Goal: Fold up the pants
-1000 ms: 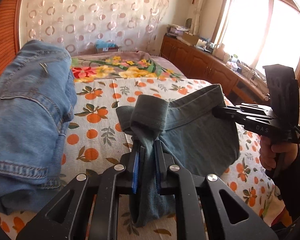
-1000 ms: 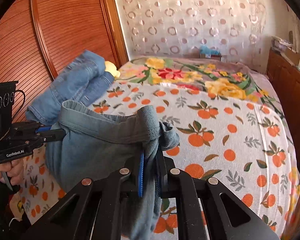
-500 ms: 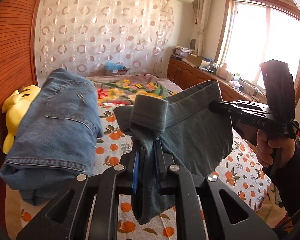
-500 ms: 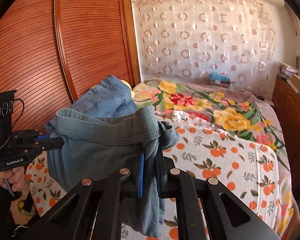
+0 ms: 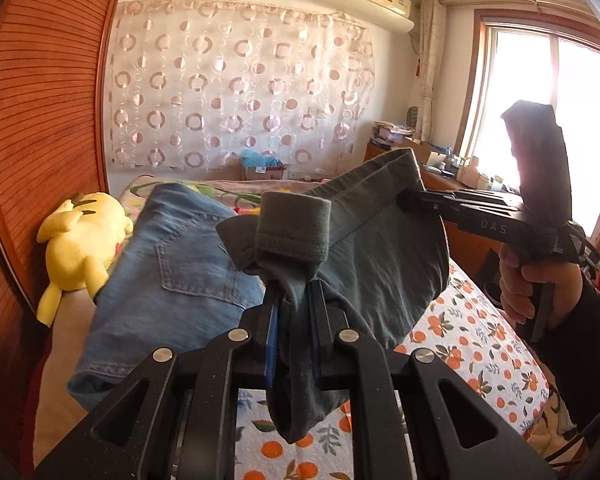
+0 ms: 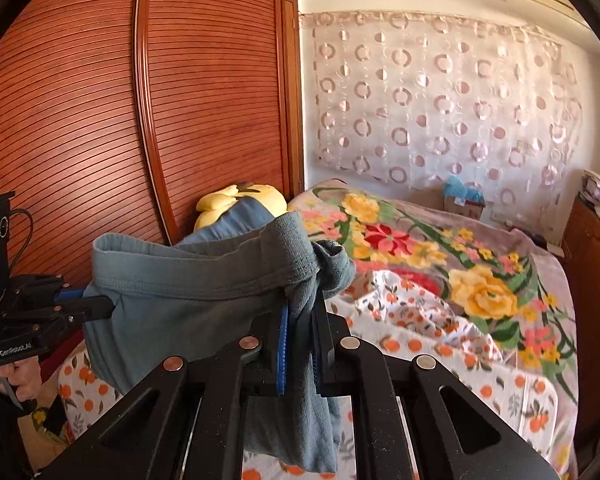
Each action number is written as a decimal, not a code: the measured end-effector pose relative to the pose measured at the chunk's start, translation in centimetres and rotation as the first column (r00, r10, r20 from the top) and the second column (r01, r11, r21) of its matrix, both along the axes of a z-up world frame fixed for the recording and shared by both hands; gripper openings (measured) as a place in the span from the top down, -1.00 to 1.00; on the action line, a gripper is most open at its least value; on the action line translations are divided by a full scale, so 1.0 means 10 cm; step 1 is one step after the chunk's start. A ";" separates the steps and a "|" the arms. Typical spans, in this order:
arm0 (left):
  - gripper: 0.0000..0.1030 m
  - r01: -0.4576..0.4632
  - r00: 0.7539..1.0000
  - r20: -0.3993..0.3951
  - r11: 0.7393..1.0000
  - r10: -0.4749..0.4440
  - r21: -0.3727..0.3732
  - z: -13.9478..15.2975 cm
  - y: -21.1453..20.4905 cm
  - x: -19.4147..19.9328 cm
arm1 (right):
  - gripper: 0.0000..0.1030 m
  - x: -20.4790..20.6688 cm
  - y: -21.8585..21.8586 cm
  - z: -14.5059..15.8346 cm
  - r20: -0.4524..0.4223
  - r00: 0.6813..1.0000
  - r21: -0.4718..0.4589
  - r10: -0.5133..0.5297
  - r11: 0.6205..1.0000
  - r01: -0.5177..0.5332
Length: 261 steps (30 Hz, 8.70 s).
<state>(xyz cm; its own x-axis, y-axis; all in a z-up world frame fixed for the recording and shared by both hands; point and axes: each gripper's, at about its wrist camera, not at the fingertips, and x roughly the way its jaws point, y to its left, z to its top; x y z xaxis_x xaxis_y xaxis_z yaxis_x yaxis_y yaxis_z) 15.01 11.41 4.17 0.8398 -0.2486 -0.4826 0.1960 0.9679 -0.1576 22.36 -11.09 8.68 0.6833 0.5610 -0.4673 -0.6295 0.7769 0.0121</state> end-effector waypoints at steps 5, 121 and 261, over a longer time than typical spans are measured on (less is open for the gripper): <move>0.73 -0.051 0.999 0.009 0.999 0.051 0.014 0.10 0.18 0.08 | 0.82 0.26 0.21 0.12 0.026 0.999 -0.031 0.047 0.998 -0.046; -0.54 -0.201 0.967 -0.159 0.979 0.201 0.013 -0.57 0.84 0.37 | 0.87 1.64 1.10 -0.36 -0.137 0.989 0.008 0.064 0.998 -0.063; -0.74 -0.096 0.993 0.078 0.988 0.087 0.124 0.14 -1.09 -1.47 | -0.38 -2.87 -0.78 -0.22 0.077 0.903 0.125 -0.423 0.903 0.412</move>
<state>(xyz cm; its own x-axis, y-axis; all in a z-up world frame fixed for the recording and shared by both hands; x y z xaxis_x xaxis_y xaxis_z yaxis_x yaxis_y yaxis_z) 0.27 0.54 5.60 0.8898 -0.1096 -0.4430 0.1119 0.9935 -0.0212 -6.35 -18.93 6.46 0.9051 0.2556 -0.3397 -0.2501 0.9663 0.0606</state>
